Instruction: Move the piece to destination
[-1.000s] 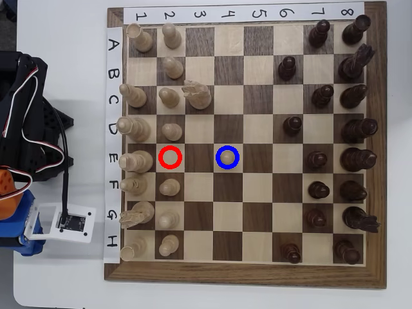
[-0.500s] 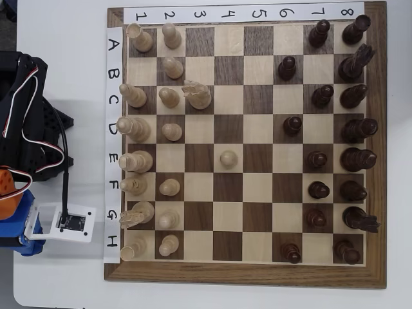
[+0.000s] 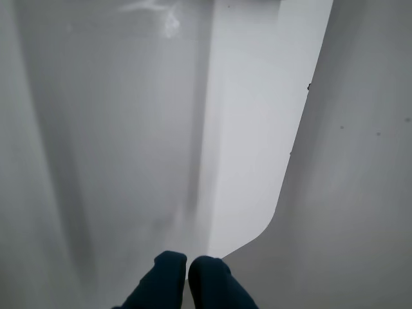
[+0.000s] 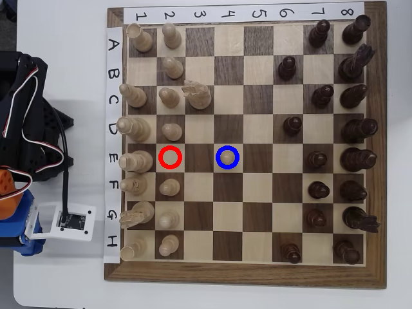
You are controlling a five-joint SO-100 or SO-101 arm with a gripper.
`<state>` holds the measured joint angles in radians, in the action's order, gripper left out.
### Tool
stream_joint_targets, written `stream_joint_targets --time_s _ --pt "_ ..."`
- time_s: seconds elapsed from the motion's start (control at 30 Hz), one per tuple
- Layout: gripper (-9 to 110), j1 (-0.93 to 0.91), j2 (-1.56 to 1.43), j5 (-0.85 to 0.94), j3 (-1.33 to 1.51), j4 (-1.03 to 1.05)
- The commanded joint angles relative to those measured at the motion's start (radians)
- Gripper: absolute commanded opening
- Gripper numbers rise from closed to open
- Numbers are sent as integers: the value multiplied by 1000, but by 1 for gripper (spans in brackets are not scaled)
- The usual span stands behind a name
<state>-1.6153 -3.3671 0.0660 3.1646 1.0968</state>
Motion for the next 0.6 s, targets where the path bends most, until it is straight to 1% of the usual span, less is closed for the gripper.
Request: stream_joint_targets --time_s 0.0,0.43,0.57 --pt "0 -6 -60 -11 -40 0" --pt "0 34 -60 28 -40 0" --pt "0 9 -60 5 -40 0"
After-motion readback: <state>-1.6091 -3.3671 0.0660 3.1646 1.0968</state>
